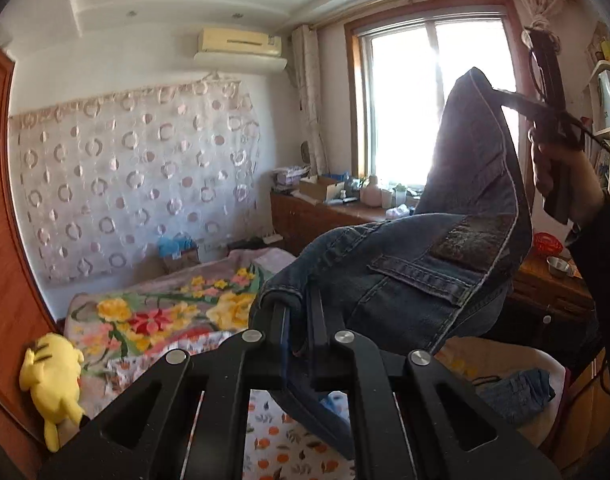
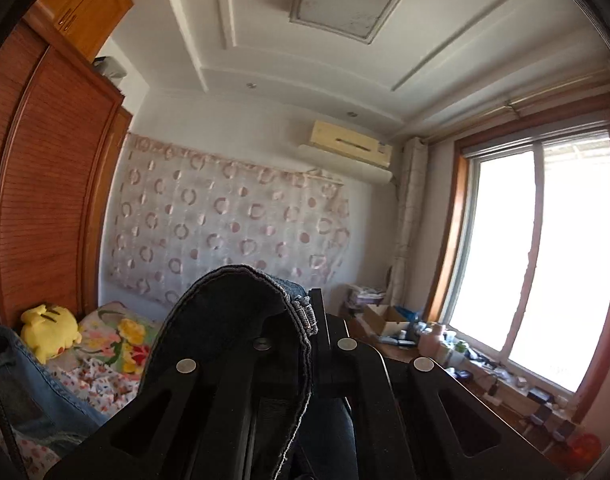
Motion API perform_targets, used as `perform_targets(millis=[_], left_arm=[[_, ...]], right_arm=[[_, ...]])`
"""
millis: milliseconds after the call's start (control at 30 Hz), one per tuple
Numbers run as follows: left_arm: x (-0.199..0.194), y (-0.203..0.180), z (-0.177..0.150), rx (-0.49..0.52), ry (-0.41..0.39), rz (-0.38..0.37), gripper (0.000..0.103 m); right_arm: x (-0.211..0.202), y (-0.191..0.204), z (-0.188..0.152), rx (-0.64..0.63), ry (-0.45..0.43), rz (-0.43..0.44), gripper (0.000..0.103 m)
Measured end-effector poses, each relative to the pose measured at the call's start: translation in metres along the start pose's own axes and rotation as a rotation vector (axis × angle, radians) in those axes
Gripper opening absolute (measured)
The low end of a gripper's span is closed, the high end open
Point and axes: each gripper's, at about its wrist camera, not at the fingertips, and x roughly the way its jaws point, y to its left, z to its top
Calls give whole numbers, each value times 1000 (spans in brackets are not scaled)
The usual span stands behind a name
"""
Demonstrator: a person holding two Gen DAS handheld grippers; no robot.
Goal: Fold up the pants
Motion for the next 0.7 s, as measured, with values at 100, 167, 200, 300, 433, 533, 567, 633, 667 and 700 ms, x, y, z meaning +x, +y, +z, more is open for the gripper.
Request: perform_targets(millis=[100,167,200,300,433,533,567,633,667,700], left_arm=[[6,27,-58,-46,76,38,7],[8,49,-90,-78,123,79,7],[8,58,-102,-104,150,105,7],[8,83,-128,-154,205,163,7],[14,110,-156,-207,256,198,7],[18,133,-190,-275,319,215,8],[21,138,-198,-298,332,220,8],[23,146,-215,-328,355,227,8],[24,148,-221,-332,361,231,8],[24,148,-225,-333,365,231,9]], right_arm=[[32,58,-23,-34,53,121,3],[52,97,-36,-57,93,200,3],[61,114,-42,-68,107,231,3],[82,181,-58,-101,153,354,3],[105,245,-76,-122,195,461,3],[135,276,-106,-107,289,519,3],[153,275,-117,-97,326,535,3],[173,274,-135,-84,399,553,3],[176,280,-147,-85,426,560,3],[197,277,-141,-89,447,565,4]])
